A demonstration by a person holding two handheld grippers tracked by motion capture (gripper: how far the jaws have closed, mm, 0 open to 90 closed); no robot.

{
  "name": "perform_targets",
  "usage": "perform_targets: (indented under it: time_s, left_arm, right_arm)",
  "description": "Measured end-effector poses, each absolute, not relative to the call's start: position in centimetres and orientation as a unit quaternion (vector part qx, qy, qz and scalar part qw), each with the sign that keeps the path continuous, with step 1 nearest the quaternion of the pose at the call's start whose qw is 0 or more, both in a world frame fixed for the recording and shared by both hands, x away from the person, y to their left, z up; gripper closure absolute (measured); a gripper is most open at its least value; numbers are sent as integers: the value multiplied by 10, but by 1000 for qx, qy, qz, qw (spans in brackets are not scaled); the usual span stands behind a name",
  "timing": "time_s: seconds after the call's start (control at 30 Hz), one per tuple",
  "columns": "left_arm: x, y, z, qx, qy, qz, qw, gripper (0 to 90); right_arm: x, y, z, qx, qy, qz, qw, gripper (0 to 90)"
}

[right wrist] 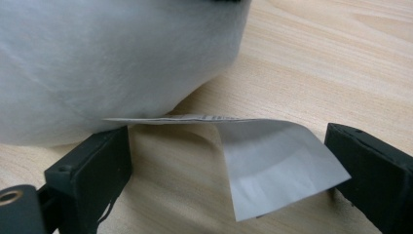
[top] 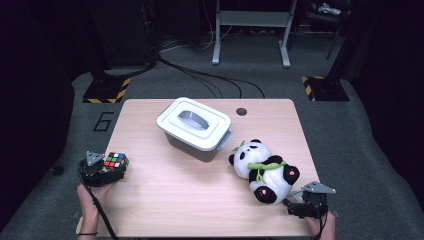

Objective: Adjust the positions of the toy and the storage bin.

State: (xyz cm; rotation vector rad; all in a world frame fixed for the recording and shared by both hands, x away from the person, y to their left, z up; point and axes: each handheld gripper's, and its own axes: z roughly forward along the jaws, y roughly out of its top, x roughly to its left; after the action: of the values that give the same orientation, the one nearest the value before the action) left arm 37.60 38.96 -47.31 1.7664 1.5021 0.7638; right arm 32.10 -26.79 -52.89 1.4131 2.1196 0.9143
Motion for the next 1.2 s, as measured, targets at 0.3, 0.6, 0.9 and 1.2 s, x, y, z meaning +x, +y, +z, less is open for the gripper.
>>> perform_targets:
  time_s: [0.3, 0.6, 0.9, 1.2]
  left_arm:
    - [367, 365, -459, 702, 547, 283, 359, 97]
    - [362, 344, -462, 722, 522, 268, 367, 69]
    - [358, 324, -467, 740, 501, 250, 372, 41]
    - [350, 298, -473, 767, 472, 222, 374, 13]
  right_arm:
    - [321, -268, -529, 510, 765, 330, 216, 40]
    - [321, -268, -529, 511, 764, 331, 216, 40]
    - [321, -268, -529, 513, 762, 330, 216, 39]
    - [321, -268, -529, 513, 762, 330, 216, 39]
